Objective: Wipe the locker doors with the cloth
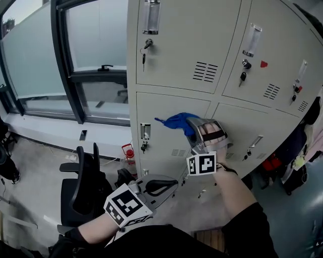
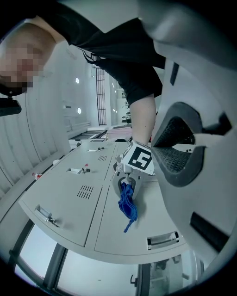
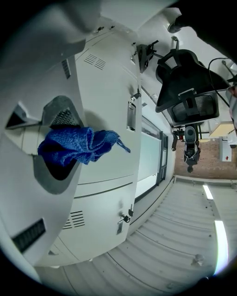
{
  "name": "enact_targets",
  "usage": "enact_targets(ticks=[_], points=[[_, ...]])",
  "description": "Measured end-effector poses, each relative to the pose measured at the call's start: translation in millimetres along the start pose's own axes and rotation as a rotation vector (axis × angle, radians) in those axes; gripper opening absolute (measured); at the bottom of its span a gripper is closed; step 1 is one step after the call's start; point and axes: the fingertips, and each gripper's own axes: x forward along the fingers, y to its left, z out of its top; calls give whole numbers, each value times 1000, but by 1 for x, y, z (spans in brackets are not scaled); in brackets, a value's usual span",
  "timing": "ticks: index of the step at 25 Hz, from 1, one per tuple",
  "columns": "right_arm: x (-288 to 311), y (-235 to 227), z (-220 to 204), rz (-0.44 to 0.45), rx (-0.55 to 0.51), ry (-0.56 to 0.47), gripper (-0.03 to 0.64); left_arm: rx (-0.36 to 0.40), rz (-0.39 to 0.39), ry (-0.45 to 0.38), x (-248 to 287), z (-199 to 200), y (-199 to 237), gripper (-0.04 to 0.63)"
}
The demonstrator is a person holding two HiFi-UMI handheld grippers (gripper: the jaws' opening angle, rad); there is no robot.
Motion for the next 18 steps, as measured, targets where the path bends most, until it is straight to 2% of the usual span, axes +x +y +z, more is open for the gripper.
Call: enact_targets(ticks=[6, 10, 12, 18], points=[[-15, 4, -36, -1, 34, 47, 101, -1, -33, 5, 20, 1, -7, 8], [-20, 5, -36, 0, 53, 70, 101, -6, -39, 7, 19, 1, -8, 8], [-18, 1, -15, -5, 46, 35, 101, -12, -29, 1, 13, 0, -6, 8], [18, 6, 94, 0, 48, -140, 101, -11, 41, -17, -26, -3, 4, 8]])
